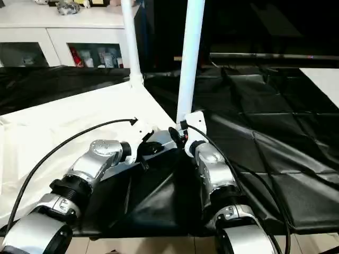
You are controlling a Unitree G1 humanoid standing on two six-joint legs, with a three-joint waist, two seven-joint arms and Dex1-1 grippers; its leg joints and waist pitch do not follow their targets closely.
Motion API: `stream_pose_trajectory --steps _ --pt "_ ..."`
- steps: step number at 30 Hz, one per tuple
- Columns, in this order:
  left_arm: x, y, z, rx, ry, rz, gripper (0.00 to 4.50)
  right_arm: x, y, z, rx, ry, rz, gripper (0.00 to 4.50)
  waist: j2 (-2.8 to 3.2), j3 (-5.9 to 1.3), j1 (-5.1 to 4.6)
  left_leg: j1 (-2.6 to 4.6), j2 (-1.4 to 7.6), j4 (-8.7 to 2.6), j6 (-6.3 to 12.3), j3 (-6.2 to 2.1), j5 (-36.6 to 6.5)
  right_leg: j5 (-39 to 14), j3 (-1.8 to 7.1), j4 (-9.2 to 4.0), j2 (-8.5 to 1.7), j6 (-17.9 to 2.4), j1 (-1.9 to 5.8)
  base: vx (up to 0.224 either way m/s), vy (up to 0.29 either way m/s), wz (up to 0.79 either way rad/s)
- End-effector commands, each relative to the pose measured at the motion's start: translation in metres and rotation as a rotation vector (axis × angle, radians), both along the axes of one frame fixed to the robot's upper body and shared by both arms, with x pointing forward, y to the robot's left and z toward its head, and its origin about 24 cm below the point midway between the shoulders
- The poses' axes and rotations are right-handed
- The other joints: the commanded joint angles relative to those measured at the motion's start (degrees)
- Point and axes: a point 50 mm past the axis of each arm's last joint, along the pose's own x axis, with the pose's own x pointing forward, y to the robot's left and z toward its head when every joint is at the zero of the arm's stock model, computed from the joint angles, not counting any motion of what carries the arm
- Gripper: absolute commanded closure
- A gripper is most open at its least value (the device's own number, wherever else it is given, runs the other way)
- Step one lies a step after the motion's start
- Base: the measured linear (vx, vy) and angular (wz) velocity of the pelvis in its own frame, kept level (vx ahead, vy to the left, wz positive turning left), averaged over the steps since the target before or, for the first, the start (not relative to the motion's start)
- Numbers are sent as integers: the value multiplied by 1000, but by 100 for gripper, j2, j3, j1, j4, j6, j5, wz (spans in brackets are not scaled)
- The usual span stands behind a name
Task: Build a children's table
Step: Rotate leg to tighten
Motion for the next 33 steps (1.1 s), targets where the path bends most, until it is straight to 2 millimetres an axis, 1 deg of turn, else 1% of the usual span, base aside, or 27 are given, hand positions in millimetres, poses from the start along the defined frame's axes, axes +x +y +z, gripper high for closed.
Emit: stream_pose_trajectory --steps 1,2,3,4,5,6,7,8,9,13,14,15,16,17,18,19,20,23,24,25,27,28,30,31,32,33 --pt "8 -7 14 -73 -67 47 450 -16 42 -9 64 46 245 123 -89 -329 -51 55 118 -382 190 -41 -1638 -2211 270 -550 -349 -647 232 0 0 0" --pt "7 -6 14 -78 -66 34 450 -16 40 -8 75 44 254 107 -99 -325 -54 42 118 -384 209 -41 -1611 -2189 268 -547 -344 -648 240 0 0 0" --pt "5 -2 15 -89 -65 6 450 -14 34 -3 82 30 278 107 -107 -335 -47 28 121 -378 253 -41 -1532 -2067 268 -527 -349 -668 254 0 0 0" --pt "5 -1 14 -90 -64 2 450 -14 33 -3 81 29 283 87 -108 -339 -48 19 122 -375 268 -41 -1491 -2005 267 -515 -347 -683 264 0 0 0" --pt "4 2 14 -94 -62 -16 450 -13 29 -1 77 22 308 87 -108 -343 -39 25 125 -362 299 -33 -1423 -1896 268 -507 -347 -730 259 0 0 0" --pt "2 6 14 -98 -60 -46 450 -13 23 2 66 12 348 65 -116 -346 -37 9 123 -353 338 -27 -1335 -1759 266 -490 -341 -781 272 0 0 0" --pt "2 6 14 -98 -60 -46 450 -13 23 2 66 12 348 65 -116 -346 -37 9 123 -353 338 -27 -1335 -1759 266 -490 -341 -781 272 0 0 0" --pt "-1 13 14 -105 -49 -85 450 -12 11 5 -2 -13 397 53 -107 -353 -29 0 133 -349 355 -31 -1204 -1600 260 -463 -350 -856 282 0 0 0" --pt "-2 17 14 -109 -43 -100 450 -12 6 6 -23 -18 418 53 -111 -365 -22 -11 130 -325 390 -16 -1126 -1429 262 -437 -335 -893 288 0 0 0" --pt "-8 31 17 -123 -15 -189 450 -14 -15 15 -34 -24 523 53 -94 -365 -23 -14 144 -312 470 -12 -1063 -1301 254 -414 -326 -992 294 0 0 0" --pt "-11 37 18 -126 8 -225 450 -18 -22 18 -31 -14 584 53 -88 -360 -23 -2 147 -309 497 -4 -1091 -1299 251 -415 -308 -1020 276 0 0 0" --pt "-11 37 18 -126 8 -225 450 -18 -22 18 -31 -14 584 53 -84 -370 -13 5 169 -307 510 -7 -1082 -1208 261 -394 -317 -1063 274 0 0 0" --pt "-12 39 19 -128 14 -240 450 -19 -24 19 -30 -9 614 53 -83 -367 -19 3 166 -305 519 -5 -1088 -1172 258 -390 -306 -1094 267 0 0 0" --pt "-13 42 19 -133 25 -254 450 -22 -26 20 -45 -4 654 53 -62 -373 -17 4 172 -305 506 -9 -1098 -1100 253 -382 -305 -1143 269 0 0 0" --pt "-13 44 20 -136 32 -264 450 -24 -28 19 -49 9 686 53 -58 -371 -12 19 177 -301 501 -4 -1114 -1032 257 -377 -298 -1197 257 0 0 0" --pt "-14 46 21 -138 36 -269 450 -25 -29 19 -51 17 703 53 -62 -371 -12 19 174 -297 500 1 -1123 -998 258 -371 -299 -1228 256 0 0 0" --pt "-14 47 21 -138 46 -279 450 -25 -30 19 -54 22 714 53 -63 -373 -6 10 172 -298 494 -5 -1117 -974 258 -362 -310 -1254 269 0 0 0" --pt "-17 50 21 -143 67 -300 450 -27 -30 18 -47 27 735 53 -63 -366 -9 10 172 -304 466 -4 -1178 -1067 258 -373 -319 -1265 270 0 0 0" --pt "-19 52 21 -145 75 -311 450 -28 -29 18 -38 33 742 70 -77 -366 -9 17 175 -307 443 -6 -1195 -1119 260 -374 -324 -1251 272 0 0 0" --pt "-19 52 21 -147 80 -315 450 -28 -28 17 -36 35 742 90 -76 -361 -13 13 174 -310 445 -6 -1193 -1140 260 -379 -324 -1248 272 0 0 0" --pt "-21 53 20 -149 86 -323 450 -27 -28 16 -34 38 737 90 -78 -360 -3 18 170 -307 428 -2 -1180 -1222 265 -388 -324 -1209 263 0 0 0" --pt "-21 52 20 -149 87 -326 450 -27 -28 16 -33 39 732 95 -89 -356 -8 13 168 -309 423 -1 -1182 -1248 264 -391 -323 -1197 267 0 0 0" --pt "-21 52 20 -150 87 -327 450 -26 -27 15 -37 39 720 124 -83 -355 -7 18 169 -314 397 -4 -1214 -1357 262 -401 -326 -1153 262 0 0 0" --pt "-22 51 20 -152 87 -328 450 -24 -25 13 -44 44 694 133 -84 -356 -8 20 171 -316 385 -6 -1202 -1361 265 -400 -328 -1148 261 0 0 0" --pt "-22 51 19 -152 87 -328 450 -23 -25 12 -49 49 683 133 -92 -353 -15 17 167 -318 373 -5 -1192 -1378 265 -401 -326 -1148 256 0 0 0" --pt "-22 51 19 -152 87 -327 450 -23 -25 12 -50 49 682 149 -90 -358 -16 13 165 -317 366 -7 -1175 -1349 263 -394 -324 -1138 265 0 0 0"
